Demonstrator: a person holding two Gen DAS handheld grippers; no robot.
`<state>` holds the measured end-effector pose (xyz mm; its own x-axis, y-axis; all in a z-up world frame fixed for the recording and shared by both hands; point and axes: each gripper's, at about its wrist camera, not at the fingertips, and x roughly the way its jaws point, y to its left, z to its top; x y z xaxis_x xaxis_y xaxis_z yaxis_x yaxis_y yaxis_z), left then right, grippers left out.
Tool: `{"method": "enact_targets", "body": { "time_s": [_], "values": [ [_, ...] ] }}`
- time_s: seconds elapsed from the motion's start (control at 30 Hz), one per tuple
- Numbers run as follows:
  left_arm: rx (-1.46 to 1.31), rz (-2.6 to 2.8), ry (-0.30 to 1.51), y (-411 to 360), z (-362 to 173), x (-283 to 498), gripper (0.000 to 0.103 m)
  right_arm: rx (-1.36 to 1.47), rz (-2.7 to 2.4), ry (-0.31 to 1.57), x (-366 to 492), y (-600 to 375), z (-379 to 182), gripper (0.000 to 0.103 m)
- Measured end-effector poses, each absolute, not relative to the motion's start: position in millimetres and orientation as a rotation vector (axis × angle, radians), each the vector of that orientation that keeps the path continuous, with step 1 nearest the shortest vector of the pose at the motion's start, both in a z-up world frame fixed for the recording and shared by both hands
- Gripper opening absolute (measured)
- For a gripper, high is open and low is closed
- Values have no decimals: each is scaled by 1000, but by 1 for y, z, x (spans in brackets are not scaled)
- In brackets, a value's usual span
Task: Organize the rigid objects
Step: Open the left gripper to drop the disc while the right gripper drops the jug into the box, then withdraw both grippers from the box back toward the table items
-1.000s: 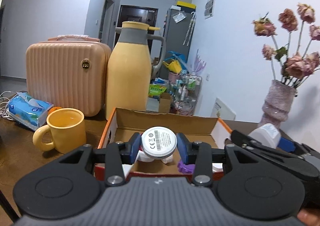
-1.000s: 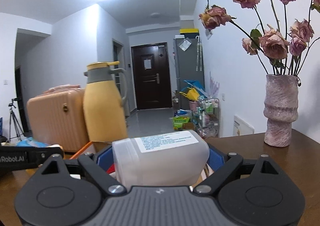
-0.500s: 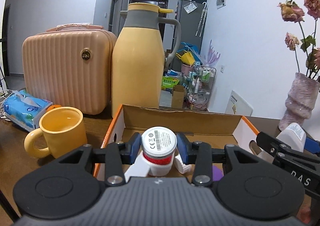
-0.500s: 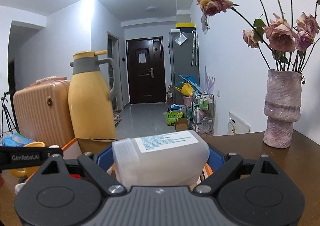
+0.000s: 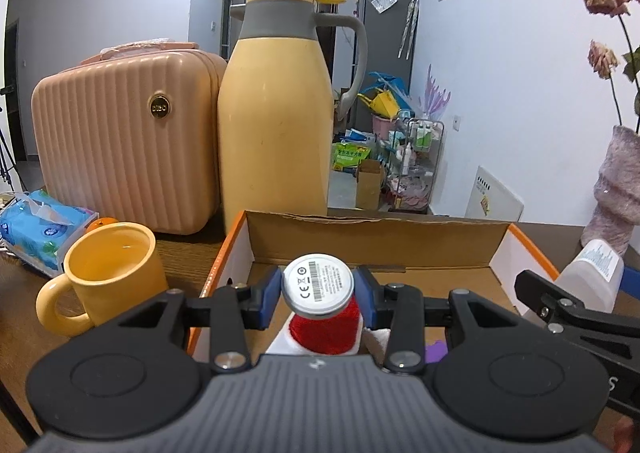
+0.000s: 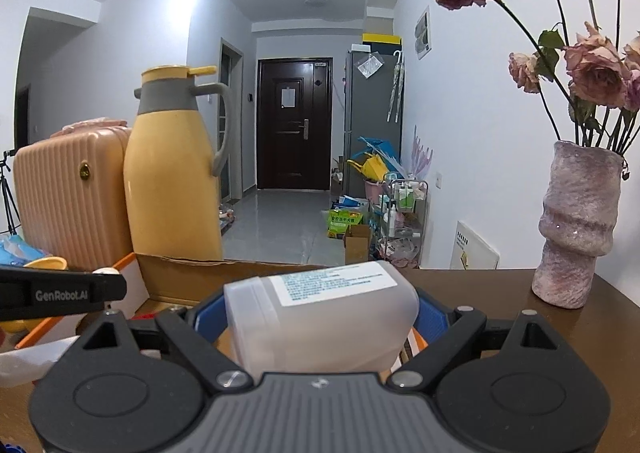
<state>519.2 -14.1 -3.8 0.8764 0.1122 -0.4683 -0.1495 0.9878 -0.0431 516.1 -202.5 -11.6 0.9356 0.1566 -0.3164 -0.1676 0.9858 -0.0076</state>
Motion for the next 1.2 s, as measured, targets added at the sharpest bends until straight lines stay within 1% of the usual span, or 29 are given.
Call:
{"method": "enact_targets", "body": {
  "time_s": [0.27, 0.33, 0.37, 0.4, 0.43, 0.47, 0.93, 1.2],
  "values": [
    [-67, 145, 485, -13, -6, 526, 41, -72, 181, 345, 525, -195, -18, 92],
    [-69, 139, 494, -12, -7, 527, 43, -79, 190, 356, 526, -194, -18, 93],
    [-72, 145, 496, -11, -7, 526, 61, -80, 182, 360, 527, -194, -18, 97],
    [-76, 159, 494, -10, -6, 526, 89, -82, 170, 360, 527, -193, -18, 101],
    [-80, 177, 484, -9, -6, 524, 101, -83, 155, 352, 526, -194, -18, 103],
    [-80, 199, 464, -8, -5, 521, 103, -82, 148, 343, 525, -195, -18, 103],
    [-95, 208, 436, -4, -3, 514, 103, -57, 158, 341, 521, -201, -14, 103],
    [-165, 140, 374, 5, 5, 489, 103, -40, 156, 324, 503, -209, -8, 103]
  ]
}}
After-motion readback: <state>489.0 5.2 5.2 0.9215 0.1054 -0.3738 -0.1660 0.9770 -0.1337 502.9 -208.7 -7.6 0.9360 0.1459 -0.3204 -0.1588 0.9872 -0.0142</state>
